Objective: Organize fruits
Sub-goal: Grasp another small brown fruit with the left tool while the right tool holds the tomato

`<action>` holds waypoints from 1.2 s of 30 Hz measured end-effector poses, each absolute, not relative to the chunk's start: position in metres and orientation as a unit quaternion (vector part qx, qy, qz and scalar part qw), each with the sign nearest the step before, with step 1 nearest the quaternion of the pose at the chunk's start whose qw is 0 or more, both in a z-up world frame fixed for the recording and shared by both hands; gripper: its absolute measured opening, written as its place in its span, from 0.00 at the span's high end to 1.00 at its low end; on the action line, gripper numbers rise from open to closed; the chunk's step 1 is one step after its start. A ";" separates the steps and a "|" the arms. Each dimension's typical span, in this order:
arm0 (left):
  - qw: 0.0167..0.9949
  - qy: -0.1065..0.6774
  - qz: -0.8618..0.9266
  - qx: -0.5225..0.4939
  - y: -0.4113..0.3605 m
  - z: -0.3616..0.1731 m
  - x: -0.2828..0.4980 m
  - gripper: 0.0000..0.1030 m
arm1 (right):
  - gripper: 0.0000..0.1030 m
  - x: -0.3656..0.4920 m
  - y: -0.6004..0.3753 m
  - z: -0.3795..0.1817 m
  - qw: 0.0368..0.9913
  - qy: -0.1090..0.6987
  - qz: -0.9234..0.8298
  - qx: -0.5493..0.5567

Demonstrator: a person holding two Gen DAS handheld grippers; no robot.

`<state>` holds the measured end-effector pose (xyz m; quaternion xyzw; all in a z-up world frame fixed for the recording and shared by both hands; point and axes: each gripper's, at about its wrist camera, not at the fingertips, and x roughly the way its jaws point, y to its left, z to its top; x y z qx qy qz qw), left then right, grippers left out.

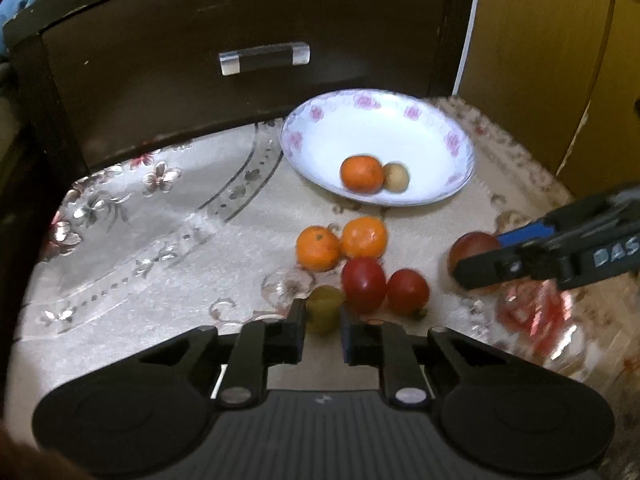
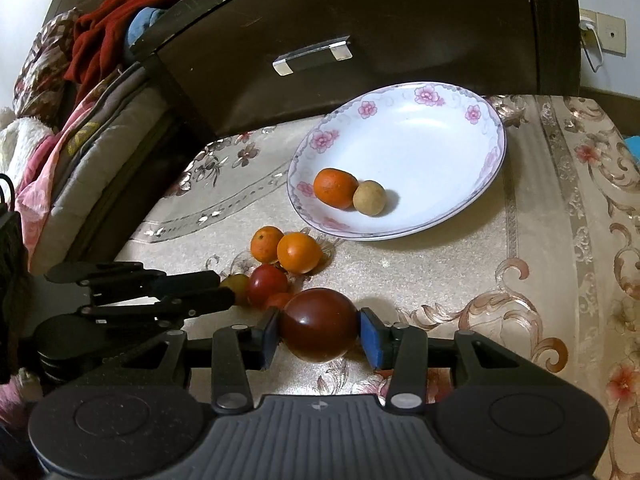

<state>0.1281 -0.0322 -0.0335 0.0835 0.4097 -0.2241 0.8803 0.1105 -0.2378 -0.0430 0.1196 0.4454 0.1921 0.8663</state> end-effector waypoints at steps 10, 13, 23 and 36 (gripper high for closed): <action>0.880 0.416 -0.215 0.075 -0.035 -0.048 0.135 0.67 | 0.64 0.111 -0.238 -0.049 0.863 0.452 0.193 0.118; 0.881 0.416 -0.212 0.072 -0.034 -0.048 0.136 0.67 | 0.64 0.111 -0.235 -0.046 0.867 0.447 0.192 0.108; 0.887 0.408 -0.202 0.077 -0.034 -0.050 0.138 0.64 | 0.62 0.107 -0.222 -0.051 0.869 0.446 0.206 0.061; 0.889 0.406 -0.199 0.076 -0.035 -0.050 0.141 0.66 | 0.67 0.106 -0.210 -0.054 0.866 0.452 0.211 0.039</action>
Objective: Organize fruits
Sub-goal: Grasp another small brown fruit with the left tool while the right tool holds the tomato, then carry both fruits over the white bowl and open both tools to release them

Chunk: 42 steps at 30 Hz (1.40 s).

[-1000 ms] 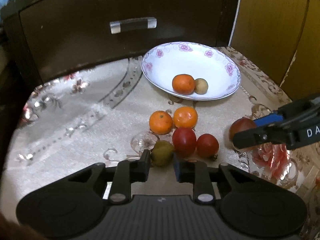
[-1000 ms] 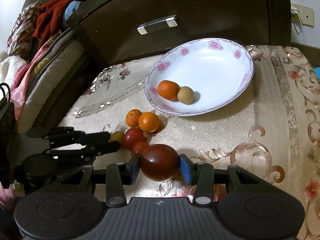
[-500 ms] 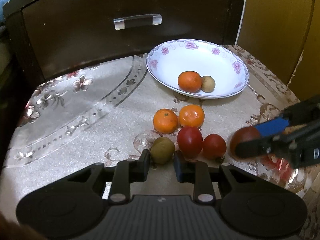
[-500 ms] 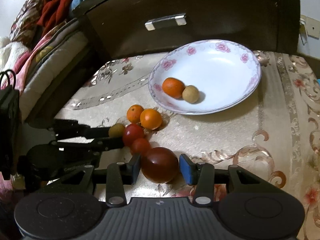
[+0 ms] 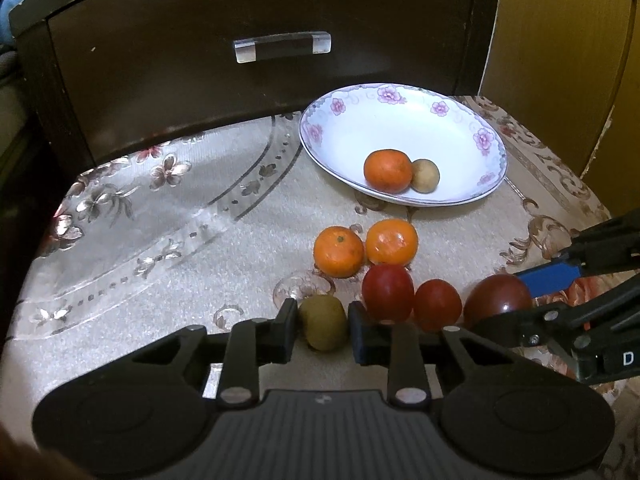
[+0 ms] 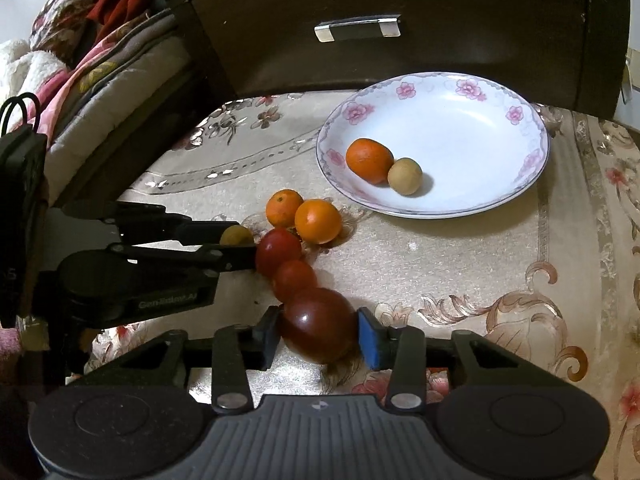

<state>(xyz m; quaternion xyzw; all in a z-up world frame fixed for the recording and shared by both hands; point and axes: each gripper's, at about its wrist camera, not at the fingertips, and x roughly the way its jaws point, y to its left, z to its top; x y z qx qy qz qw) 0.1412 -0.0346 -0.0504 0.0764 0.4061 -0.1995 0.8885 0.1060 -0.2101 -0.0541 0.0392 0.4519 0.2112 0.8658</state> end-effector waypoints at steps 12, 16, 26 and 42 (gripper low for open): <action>0.891 0.397 -0.209 0.069 -0.036 -0.039 0.134 0.66 | 0.67 0.105 -0.217 -0.046 0.871 0.441 0.208 0.054; 0.893 0.391 -0.213 0.062 -0.038 -0.034 0.132 0.66 | 0.67 0.107 -0.220 -0.043 0.874 0.437 0.204 0.063; 0.893 0.387 -0.219 0.064 -0.039 -0.030 0.127 0.66 | 0.67 0.108 -0.226 -0.040 0.876 0.432 0.198 0.078; 0.898 0.370 -0.239 0.026 -0.056 -0.009 0.145 0.66 | 0.67 0.118 -0.238 -0.027 0.889 0.408 0.185 0.095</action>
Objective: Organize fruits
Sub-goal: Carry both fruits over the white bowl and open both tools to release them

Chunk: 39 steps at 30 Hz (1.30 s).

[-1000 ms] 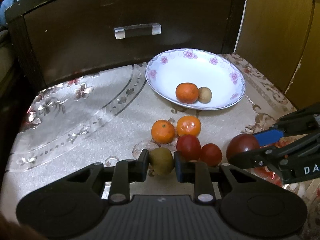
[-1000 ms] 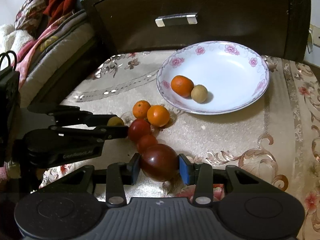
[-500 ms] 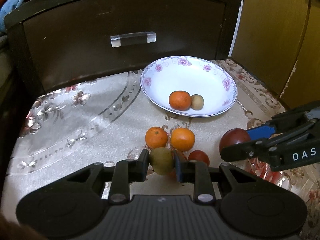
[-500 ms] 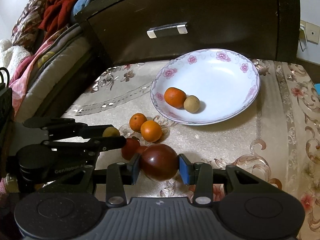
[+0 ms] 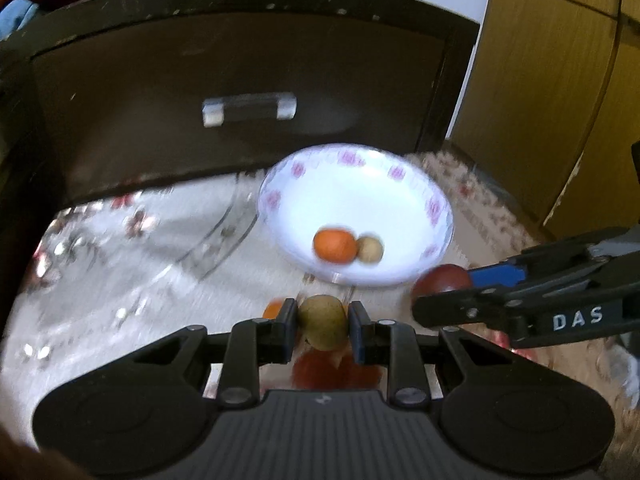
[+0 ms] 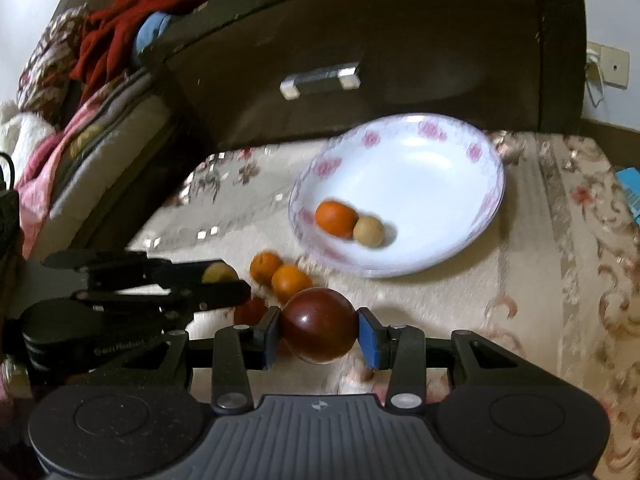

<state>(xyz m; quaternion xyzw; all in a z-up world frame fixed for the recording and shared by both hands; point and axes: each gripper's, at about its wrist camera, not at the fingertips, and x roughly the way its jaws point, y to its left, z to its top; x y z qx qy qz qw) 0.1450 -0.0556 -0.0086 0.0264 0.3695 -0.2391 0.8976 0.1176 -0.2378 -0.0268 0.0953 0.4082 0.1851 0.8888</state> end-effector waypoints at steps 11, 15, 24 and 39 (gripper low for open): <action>0.905 0.352 -0.237 0.032 -0.091 0.002 0.197 0.67 | 0.66 0.156 -0.258 -0.018 0.909 0.374 0.154 0.099; 0.904 0.357 -0.232 0.033 -0.098 -0.003 0.211 0.67 | 0.66 0.166 -0.262 -0.023 0.909 0.374 0.150 0.105; 0.905 0.361 -0.225 0.023 -0.104 -0.007 0.220 0.66 | 0.62 0.173 -0.270 -0.025 0.914 0.364 0.142 0.113; 0.912 0.351 -0.210 0.022 -0.082 0.015 0.194 0.63 | 0.58 0.151 -0.271 -0.005 0.918 0.351 0.137 0.126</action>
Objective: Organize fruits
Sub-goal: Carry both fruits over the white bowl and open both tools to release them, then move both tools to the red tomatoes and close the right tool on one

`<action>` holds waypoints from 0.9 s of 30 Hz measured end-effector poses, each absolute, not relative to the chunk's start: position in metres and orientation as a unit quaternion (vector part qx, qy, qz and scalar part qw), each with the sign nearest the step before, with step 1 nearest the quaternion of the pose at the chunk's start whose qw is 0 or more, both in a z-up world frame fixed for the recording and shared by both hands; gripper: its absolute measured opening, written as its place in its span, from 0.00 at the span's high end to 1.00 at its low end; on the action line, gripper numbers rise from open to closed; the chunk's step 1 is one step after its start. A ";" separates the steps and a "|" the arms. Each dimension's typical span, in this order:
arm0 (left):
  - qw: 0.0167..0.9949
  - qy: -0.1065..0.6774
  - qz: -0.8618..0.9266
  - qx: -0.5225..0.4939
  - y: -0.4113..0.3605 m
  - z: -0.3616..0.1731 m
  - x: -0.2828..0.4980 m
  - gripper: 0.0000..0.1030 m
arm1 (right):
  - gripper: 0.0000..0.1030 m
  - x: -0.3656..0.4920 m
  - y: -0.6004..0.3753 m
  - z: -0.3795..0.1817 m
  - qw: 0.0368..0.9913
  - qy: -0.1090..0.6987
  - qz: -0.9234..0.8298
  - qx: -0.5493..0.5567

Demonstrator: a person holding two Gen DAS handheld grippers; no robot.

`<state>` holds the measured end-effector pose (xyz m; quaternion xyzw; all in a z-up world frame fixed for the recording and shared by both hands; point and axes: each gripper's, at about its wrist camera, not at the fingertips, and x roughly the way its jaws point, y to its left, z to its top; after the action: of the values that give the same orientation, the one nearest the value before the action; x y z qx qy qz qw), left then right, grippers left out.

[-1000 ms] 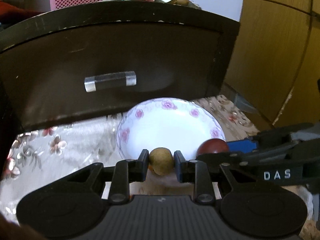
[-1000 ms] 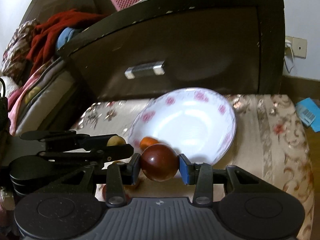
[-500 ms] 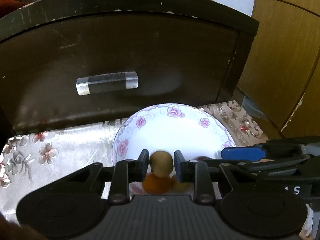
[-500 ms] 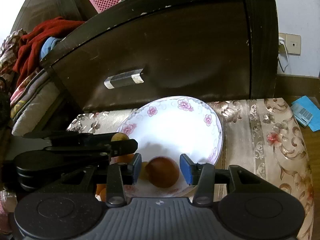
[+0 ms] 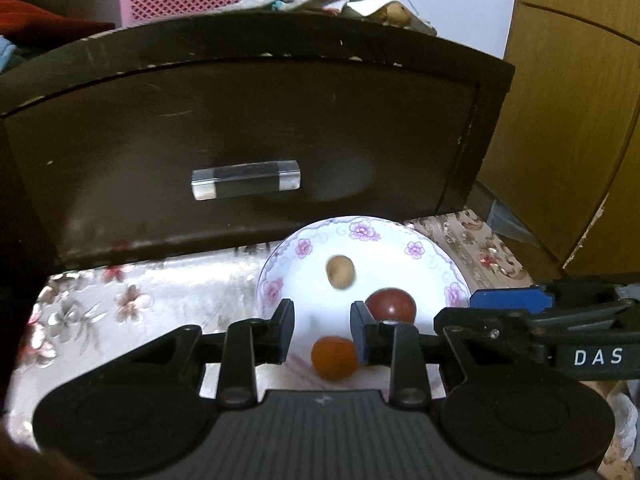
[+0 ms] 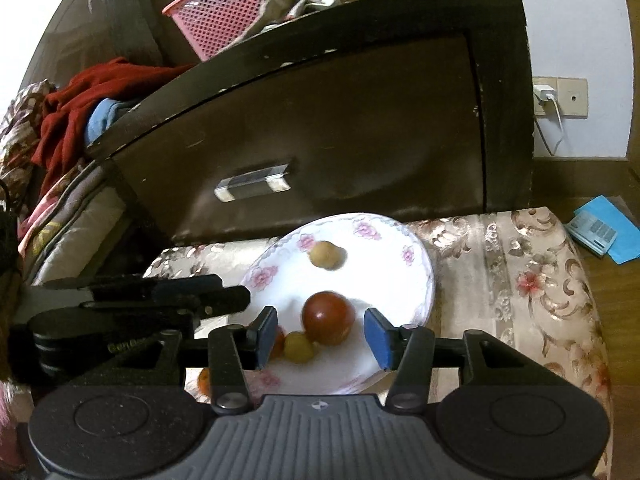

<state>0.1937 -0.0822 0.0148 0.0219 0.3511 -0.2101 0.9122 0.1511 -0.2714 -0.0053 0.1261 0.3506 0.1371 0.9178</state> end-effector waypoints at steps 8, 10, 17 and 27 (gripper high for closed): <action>0.910 0.354 -0.215 0.023 -0.060 0.030 0.155 0.62 | 0.58 0.120 -0.251 0.006 0.915 0.356 0.152 0.113; 0.908 0.358 -0.215 0.026 -0.054 0.032 0.144 0.62 | 0.58 0.110 -0.247 0.006 0.913 0.361 0.152 0.112; 0.906 0.369 -0.208 0.006 -0.033 0.022 0.114 0.58 | 0.57 0.085 -0.230 0.002 0.907 0.377 0.161 0.093; 0.885 0.411 -0.214 0.033 -0.023 -0.009 0.110 0.58 | 0.55 0.095 -0.204 -0.023 0.894 0.400 0.196 0.046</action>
<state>0.1105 -0.0230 -0.0095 0.0332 0.4110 -0.2144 0.8854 0.0948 -0.2040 -0.0232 0.0463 0.3999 0.1961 0.8941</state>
